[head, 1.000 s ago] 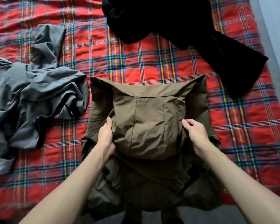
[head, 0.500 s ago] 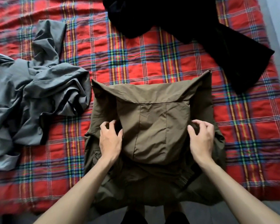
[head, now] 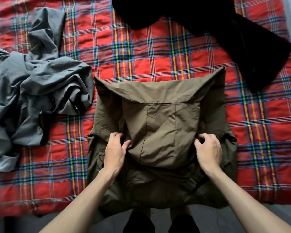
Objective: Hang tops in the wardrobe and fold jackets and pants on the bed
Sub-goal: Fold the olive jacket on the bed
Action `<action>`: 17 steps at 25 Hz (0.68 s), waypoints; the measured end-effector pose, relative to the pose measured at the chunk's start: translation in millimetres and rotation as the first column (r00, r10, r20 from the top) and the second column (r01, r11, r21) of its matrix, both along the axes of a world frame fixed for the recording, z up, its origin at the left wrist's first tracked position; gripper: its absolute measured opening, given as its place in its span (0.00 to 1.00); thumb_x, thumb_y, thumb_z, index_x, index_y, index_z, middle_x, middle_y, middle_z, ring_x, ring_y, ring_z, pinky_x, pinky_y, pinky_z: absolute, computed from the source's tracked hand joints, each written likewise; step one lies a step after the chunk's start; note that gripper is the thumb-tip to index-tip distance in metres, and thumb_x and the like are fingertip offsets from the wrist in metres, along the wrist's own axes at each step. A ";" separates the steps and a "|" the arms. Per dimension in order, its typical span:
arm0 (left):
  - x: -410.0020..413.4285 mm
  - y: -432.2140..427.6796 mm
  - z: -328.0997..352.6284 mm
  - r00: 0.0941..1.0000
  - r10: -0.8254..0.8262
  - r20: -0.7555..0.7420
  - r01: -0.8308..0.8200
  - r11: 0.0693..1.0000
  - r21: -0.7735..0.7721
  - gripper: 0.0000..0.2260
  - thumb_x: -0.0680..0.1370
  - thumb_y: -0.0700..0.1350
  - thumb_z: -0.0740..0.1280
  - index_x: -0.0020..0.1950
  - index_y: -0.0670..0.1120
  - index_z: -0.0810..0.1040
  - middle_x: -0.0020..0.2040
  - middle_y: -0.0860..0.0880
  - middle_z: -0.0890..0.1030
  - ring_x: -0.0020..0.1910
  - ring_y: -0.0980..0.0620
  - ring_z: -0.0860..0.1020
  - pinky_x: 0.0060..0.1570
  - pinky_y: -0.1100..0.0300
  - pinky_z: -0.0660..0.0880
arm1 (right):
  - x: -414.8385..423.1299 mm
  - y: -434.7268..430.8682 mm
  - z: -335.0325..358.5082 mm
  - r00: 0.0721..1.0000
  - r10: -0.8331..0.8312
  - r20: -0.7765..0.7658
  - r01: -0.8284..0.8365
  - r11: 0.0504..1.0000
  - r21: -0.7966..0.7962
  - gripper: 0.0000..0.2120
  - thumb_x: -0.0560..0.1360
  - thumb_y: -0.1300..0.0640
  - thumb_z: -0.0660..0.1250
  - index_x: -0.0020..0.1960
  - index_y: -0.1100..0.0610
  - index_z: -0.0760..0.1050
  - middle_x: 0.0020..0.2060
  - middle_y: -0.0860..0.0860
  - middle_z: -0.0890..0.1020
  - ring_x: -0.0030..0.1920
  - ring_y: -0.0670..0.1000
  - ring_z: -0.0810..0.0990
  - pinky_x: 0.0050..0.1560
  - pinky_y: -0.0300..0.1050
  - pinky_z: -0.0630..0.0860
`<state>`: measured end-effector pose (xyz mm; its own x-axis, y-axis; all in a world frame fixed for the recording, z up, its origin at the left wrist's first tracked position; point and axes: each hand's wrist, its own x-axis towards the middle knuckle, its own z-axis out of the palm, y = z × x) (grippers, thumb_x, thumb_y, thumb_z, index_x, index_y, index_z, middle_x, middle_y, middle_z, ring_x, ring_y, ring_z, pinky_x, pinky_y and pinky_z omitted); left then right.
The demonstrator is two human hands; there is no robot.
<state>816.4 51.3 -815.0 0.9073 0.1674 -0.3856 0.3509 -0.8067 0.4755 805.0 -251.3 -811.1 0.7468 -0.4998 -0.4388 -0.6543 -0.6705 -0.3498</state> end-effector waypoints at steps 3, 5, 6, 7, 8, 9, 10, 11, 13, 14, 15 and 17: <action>13.4 -8.4 -1.5 0.999 -0.021 -0.046 0.025 0.996 0.082 0.08 0.77 0.43 0.70 0.50 0.38 0.79 0.51 0.42 0.76 0.49 0.41 0.77 0.50 0.52 0.72 | 6.6 -0.7 -3.9 0.995 -0.083 -0.047 0.086 0.994 0.063 0.09 0.75 0.56 0.68 0.52 0.60 0.80 0.52 0.59 0.78 0.56 0.62 0.76 0.53 0.51 0.70; 18.5 -13.1 -1.9 0.995 -0.026 -0.099 0.042 0.986 0.159 0.07 0.77 0.42 0.68 0.46 0.38 0.78 0.49 0.41 0.75 0.48 0.37 0.78 0.46 0.48 0.73 | 7.3 -1.1 -5.9 0.995 -0.093 -0.039 0.096 0.990 0.102 0.09 0.75 0.57 0.68 0.51 0.61 0.80 0.51 0.60 0.78 0.55 0.62 0.76 0.53 0.51 0.70; 19.8 -15.4 -2.5 0.990 -0.034 -0.135 0.061 0.978 0.200 0.07 0.77 0.42 0.66 0.46 0.38 0.78 0.50 0.41 0.74 0.47 0.36 0.77 0.45 0.47 0.73 | 7.0 -1.1 -5.9 0.996 -0.084 -0.031 0.087 0.990 0.109 0.09 0.75 0.57 0.68 0.52 0.61 0.80 0.51 0.60 0.78 0.56 0.62 0.76 0.53 0.51 0.70; 20.0 -17.3 -4.6 0.986 -0.045 -0.158 0.081 0.971 0.227 0.07 0.78 0.42 0.65 0.46 0.38 0.77 0.51 0.40 0.73 0.47 0.36 0.77 0.44 0.47 0.73 | 6.2 -1.4 -6.5 0.997 -0.074 -0.021 0.076 0.991 0.106 0.09 0.75 0.58 0.68 0.52 0.62 0.80 0.52 0.61 0.78 0.56 0.62 0.76 0.53 0.50 0.70; 19.5 -18.8 -5.8 0.986 -0.060 -0.158 0.094 0.970 0.222 0.07 0.78 0.42 0.64 0.46 0.38 0.75 0.51 0.40 0.73 0.48 0.36 0.76 0.44 0.47 0.72 | 6.0 -2.3 -7.5 0.998 -0.066 -0.024 0.068 0.992 0.106 0.10 0.75 0.58 0.68 0.53 0.62 0.80 0.52 0.61 0.78 0.56 0.62 0.76 0.53 0.50 0.70; 17.8 -19.2 -8.2 0.991 -0.060 -0.122 0.081 0.982 0.172 0.06 0.79 0.41 0.63 0.46 0.39 0.74 0.51 0.41 0.73 0.49 0.37 0.76 0.45 0.49 0.71 | 5.1 -4.1 -10.2 0.997 -0.069 -0.023 0.071 0.992 0.105 0.10 0.76 0.58 0.68 0.53 0.62 0.80 0.52 0.61 0.78 0.56 0.61 0.76 0.53 0.50 0.69; 15.8 -17.4 -7.6 0.997 -0.031 -0.072 0.036 0.996 0.079 0.04 0.79 0.40 0.63 0.45 0.40 0.73 0.51 0.42 0.73 0.50 0.40 0.75 0.47 0.53 0.69 | 4.2 -4.3 -11.5 0.996 -0.090 -0.024 0.092 0.989 0.115 0.09 0.76 0.57 0.67 0.53 0.61 0.80 0.51 0.60 0.79 0.55 0.61 0.76 0.52 0.50 0.69; 13.4 -10.9 -6.9 0.999 0.043 -0.024 -0.043 0.999 -0.030 0.04 0.79 0.39 0.63 0.44 0.41 0.72 0.50 0.45 0.73 0.51 0.43 0.75 0.49 0.58 0.67 | 3.3 -4.9 -13.3 0.989 -0.149 -0.022 0.151 0.974 0.167 0.08 0.76 0.56 0.67 0.51 0.59 0.80 0.50 0.59 0.79 0.53 0.60 0.76 0.51 0.50 0.68; 9.3 6.3 -0.4 0.949 0.314 0.007 -0.306 0.929 -0.206 0.06 0.79 0.37 0.63 0.42 0.43 0.72 0.50 0.49 0.76 0.51 0.50 0.74 0.50 0.61 0.65 | 2.9 -7.5 -10.9 0.902 -0.431 -0.008 0.383 0.793 0.474 0.06 0.75 0.53 0.66 0.42 0.53 0.79 0.42 0.54 0.80 0.46 0.56 0.77 0.48 0.49 0.69; 6.8 13.5 3.9 0.898 0.439 -0.032 -0.432 0.867 -0.249 0.07 0.79 0.38 0.62 0.41 0.45 0.71 0.47 0.50 0.76 0.47 0.52 0.74 0.48 0.59 0.65 | 2.2 -9.0 -7.8 0.814 -0.580 -0.033 0.463 0.614 0.639 0.08 0.75 0.55 0.65 0.37 0.53 0.77 0.37 0.50 0.80 0.42 0.52 0.77 0.46 0.47 0.69; 4.1 18.3 6.8 0.847 0.524 -0.088 -0.526 0.804 -0.275 0.08 0.80 0.40 0.61 0.40 0.46 0.70 0.42 0.51 0.75 0.42 0.53 0.72 0.46 0.56 0.65 | 1.7 -9.6 -3.6 0.726 -0.683 -0.076 0.483 0.428 0.764 0.11 0.77 0.59 0.64 0.36 0.52 0.74 0.33 0.48 0.80 0.39 0.47 0.77 0.44 0.42 0.71; 5.3 17.8 12.4 0.756 0.626 -0.189 -0.641 0.651 -0.406 0.11 0.79 0.40 0.60 0.37 0.48 0.69 0.36 0.52 0.70 0.37 0.55 0.67 0.42 0.53 0.65 | 4.5 -6.5 7.9 0.627 -0.762 -0.160 0.452 0.189 0.872 0.13 0.80 0.64 0.59 0.38 0.54 0.71 0.31 0.46 0.80 0.37 0.43 0.78 0.43 0.36 0.73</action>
